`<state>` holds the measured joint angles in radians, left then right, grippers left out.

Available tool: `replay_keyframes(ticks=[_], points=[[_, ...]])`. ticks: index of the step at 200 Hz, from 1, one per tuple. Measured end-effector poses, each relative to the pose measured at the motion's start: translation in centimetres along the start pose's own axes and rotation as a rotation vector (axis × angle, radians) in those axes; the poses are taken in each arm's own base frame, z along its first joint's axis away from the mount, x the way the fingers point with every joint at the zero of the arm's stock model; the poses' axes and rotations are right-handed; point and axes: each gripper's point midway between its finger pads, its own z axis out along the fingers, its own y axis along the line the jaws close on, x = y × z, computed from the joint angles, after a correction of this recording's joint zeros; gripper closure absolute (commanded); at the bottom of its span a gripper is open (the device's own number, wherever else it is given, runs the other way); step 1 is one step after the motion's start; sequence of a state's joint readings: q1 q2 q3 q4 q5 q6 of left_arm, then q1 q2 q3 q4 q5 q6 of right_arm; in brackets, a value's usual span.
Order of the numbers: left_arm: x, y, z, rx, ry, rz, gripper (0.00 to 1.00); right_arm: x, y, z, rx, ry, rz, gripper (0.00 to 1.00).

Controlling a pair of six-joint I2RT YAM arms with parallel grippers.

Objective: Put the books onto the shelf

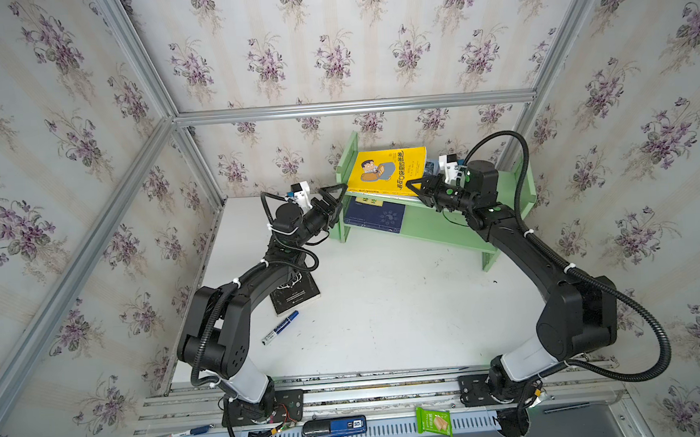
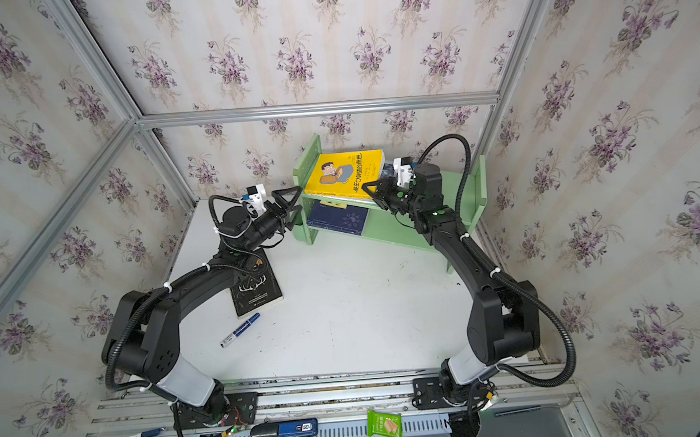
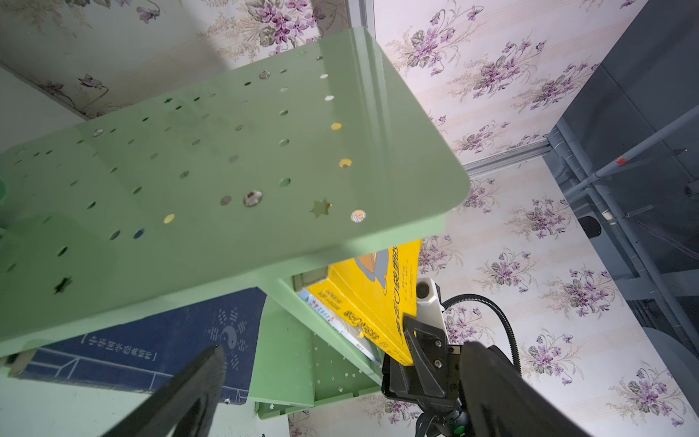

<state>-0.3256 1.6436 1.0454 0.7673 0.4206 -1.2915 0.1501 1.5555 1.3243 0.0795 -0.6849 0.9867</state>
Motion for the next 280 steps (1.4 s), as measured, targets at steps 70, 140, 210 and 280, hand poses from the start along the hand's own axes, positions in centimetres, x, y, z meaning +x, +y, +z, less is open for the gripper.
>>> replay_keyframes(ticks=[70,140,210,280], points=[[0.2,0.9,1.2,-0.079,-0.019,-0.010,0.05,0.1,-0.4,-0.1,-0.004,0.005,0.005,0.92],[-0.2,1.5,3.4,-0.105,-0.029,-0.022,0.12,0.1,-0.7,-0.2,-0.003,0.004,0.007,0.92],[0.1,1.2,4.6,-0.099,-0.016,-0.029,0.17,0.2,-0.9,-0.2,0.006,0.009,-0.009,0.91],[0.6,2.2,5.4,-0.123,-0.002,-0.047,0.23,0.4,-1.3,-0.1,0.017,0.017,-0.006,0.91]])
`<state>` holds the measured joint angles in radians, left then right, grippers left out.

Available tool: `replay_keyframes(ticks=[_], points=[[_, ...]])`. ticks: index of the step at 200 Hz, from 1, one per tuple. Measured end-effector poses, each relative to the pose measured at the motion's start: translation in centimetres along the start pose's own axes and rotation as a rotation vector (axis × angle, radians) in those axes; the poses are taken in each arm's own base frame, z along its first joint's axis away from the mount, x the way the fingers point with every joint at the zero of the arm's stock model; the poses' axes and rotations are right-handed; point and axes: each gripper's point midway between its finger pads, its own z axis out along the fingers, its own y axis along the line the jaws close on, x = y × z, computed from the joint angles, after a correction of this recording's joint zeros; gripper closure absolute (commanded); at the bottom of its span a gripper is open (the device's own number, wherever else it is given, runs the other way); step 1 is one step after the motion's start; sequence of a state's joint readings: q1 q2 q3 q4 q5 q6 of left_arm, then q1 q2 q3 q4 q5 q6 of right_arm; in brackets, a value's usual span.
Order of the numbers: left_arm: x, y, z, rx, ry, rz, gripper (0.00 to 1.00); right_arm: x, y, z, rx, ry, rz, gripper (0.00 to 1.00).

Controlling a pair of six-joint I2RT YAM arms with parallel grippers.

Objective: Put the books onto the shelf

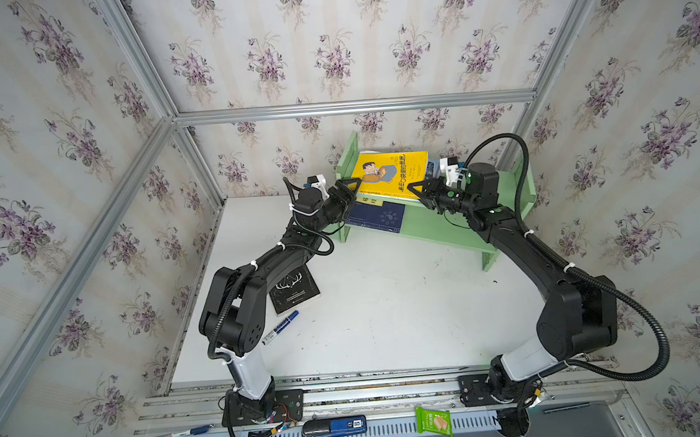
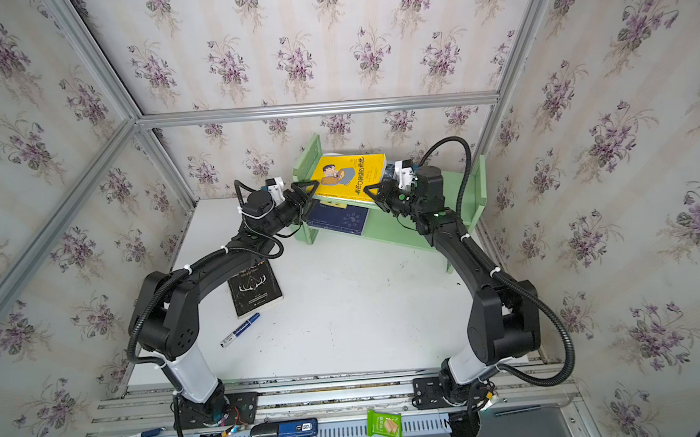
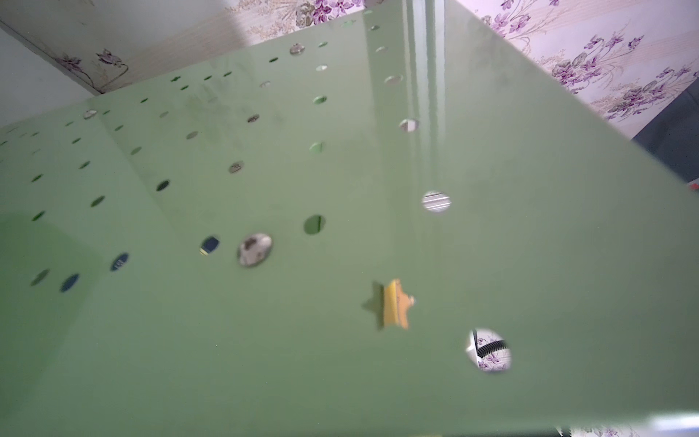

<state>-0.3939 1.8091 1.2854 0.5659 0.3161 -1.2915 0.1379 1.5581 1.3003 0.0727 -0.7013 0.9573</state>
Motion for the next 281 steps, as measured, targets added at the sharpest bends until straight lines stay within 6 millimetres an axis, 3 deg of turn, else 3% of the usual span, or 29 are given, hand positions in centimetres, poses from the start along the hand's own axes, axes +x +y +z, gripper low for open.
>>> replay_keyframes(ticks=[69,124,235,281], points=[[0.1,0.1,0.3,0.008,0.000,-0.002,0.49,0.0,-0.2,0.2,0.003,0.002,0.006,0.80],[0.0,-0.1,0.6,0.036,-0.006,-0.031,0.57,-0.2,-0.4,0.1,0.041,0.000,-0.008,0.54],[0.0,0.0,0.5,0.042,-0.013,-0.041,0.57,-1.0,-1.3,-0.9,0.176,-0.027,-0.064,0.61],[0.0,0.1,0.5,0.043,-0.013,-0.041,0.57,-1.6,-2.1,-1.8,0.251,-0.073,-0.083,0.72]])
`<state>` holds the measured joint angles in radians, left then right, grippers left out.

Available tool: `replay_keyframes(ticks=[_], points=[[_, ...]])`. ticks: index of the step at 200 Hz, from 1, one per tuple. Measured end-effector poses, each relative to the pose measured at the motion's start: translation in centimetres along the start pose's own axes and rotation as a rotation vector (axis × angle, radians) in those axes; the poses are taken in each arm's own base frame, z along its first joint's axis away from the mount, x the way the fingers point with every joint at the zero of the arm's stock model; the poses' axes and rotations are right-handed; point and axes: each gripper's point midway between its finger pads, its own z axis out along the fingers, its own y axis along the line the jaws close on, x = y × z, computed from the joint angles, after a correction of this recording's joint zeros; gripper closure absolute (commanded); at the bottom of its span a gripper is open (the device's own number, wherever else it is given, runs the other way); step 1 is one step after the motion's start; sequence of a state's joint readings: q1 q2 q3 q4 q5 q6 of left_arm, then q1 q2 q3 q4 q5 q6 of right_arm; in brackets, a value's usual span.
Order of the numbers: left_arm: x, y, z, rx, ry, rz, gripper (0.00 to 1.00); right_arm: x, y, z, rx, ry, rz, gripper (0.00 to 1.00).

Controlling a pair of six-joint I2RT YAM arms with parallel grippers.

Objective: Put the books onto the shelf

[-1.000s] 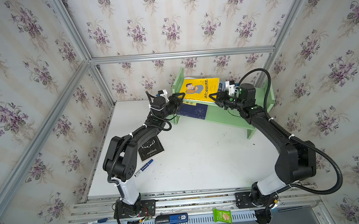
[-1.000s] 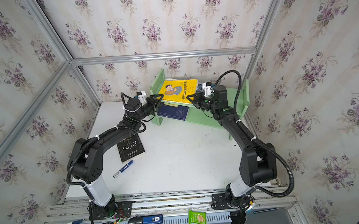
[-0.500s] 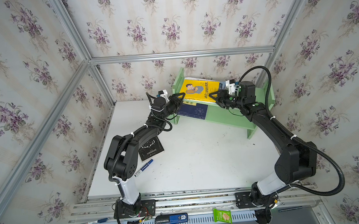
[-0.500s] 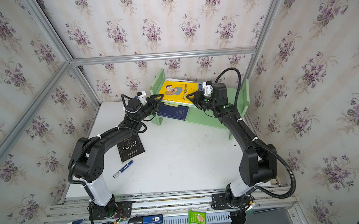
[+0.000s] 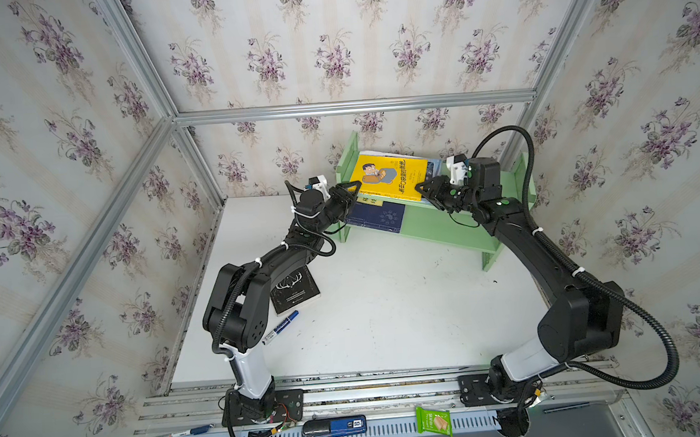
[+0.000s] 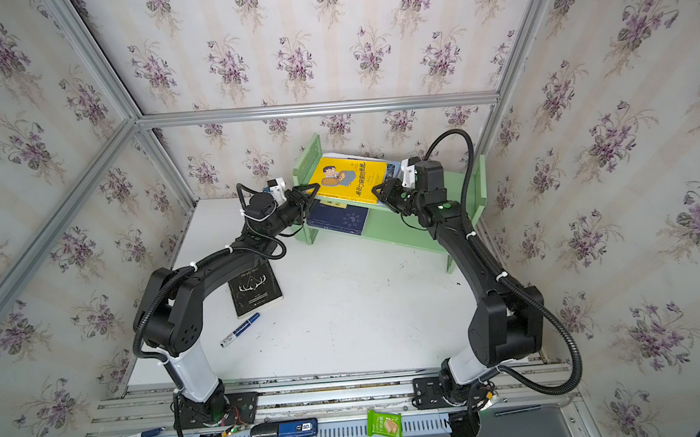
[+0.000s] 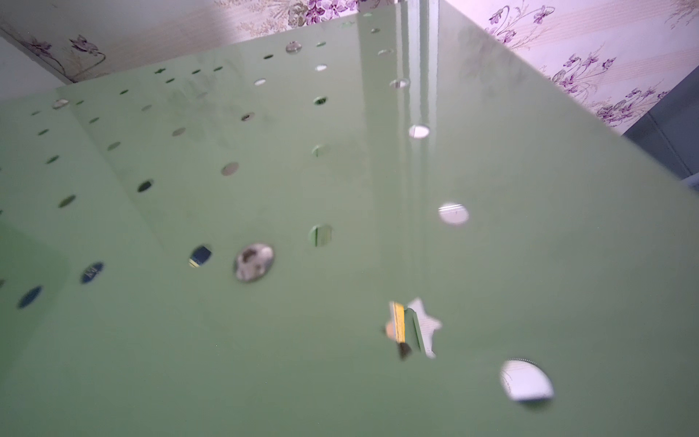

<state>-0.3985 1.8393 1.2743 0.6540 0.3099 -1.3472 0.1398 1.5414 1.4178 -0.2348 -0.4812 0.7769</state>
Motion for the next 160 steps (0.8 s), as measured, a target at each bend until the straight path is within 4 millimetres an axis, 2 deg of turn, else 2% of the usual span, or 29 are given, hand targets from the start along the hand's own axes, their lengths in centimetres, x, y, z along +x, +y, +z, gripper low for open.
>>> replay_keyframes(ticks=[54,160], points=[[0.04,-0.02,0.00,0.007,0.001,-0.002,0.57,-0.22,-0.35,0.22,0.008,-0.013,-0.004,0.79],[0.08,0.05,-0.05,0.018,-0.001,-0.010,0.56,-0.38,-0.25,0.33,-0.005,-0.025,-0.002,0.78]])
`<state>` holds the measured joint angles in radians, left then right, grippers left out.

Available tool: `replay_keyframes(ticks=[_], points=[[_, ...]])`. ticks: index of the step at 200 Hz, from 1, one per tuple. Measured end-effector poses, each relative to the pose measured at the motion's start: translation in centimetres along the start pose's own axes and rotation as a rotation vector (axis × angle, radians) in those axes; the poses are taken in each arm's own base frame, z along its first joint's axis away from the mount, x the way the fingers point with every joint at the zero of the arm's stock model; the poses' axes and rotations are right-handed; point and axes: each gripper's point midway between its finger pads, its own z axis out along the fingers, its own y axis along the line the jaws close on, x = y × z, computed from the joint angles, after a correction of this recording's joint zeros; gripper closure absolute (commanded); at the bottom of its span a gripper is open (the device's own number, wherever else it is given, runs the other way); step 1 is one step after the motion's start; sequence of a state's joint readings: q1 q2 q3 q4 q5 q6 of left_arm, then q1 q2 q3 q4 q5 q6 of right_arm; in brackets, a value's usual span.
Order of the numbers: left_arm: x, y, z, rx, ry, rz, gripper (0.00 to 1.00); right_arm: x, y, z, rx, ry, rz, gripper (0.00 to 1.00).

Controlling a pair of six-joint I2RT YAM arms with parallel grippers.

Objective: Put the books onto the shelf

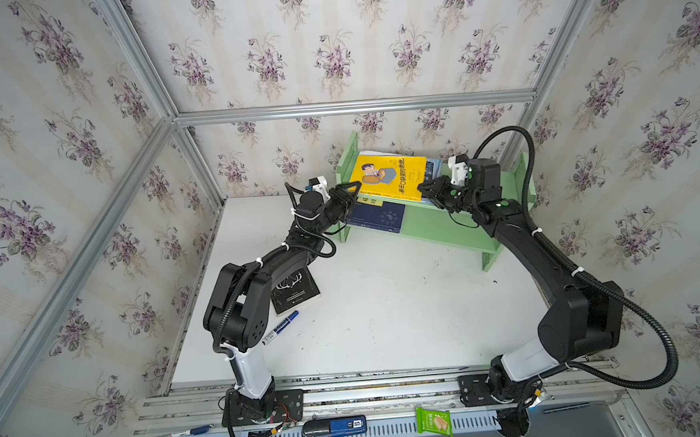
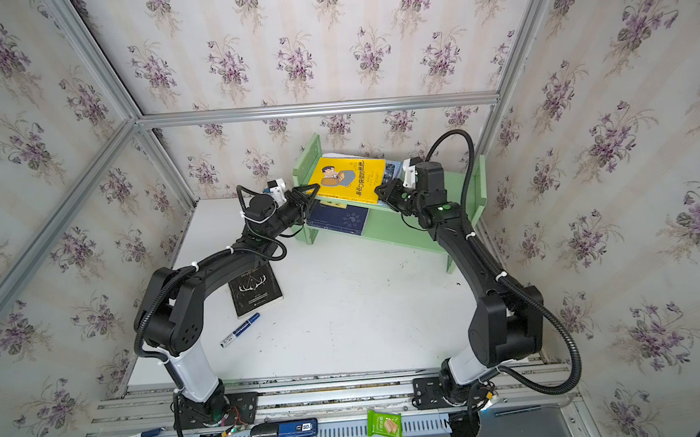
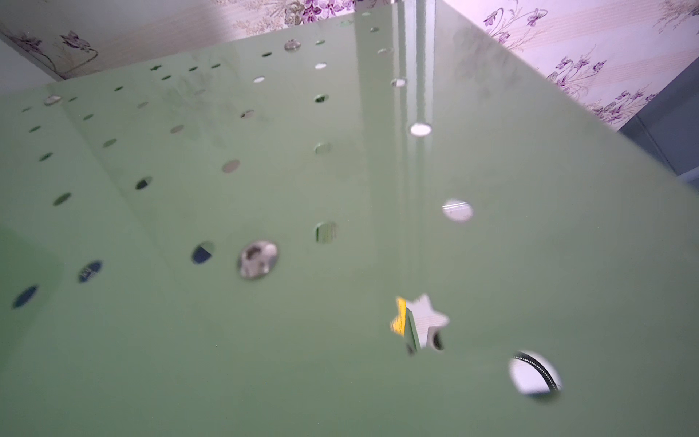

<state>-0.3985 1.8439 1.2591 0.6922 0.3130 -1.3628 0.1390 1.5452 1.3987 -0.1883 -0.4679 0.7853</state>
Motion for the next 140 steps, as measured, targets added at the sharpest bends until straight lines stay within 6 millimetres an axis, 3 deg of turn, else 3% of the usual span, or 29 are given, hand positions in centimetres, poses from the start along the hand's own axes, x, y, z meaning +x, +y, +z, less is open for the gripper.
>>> replay_keyframes(ticks=[43,105,140], points=[[0.03,0.09,-0.04,0.000,0.000,-0.007,0.54,-0.15,0.12,0.31,-0.013,-0.002,-0.002,0.69],[0.08,0.16,0.03,0.006,0.003,-0.009,0.53,-0.21,0.18,0.24,-0.013,-0.005,-0.004,0.71],[0.17,0.22,0.02,0.005,0.004,-0.010,0.52,-0.28,0.15,-0.02,-0.003,-0.012,-0.009,0.65]])
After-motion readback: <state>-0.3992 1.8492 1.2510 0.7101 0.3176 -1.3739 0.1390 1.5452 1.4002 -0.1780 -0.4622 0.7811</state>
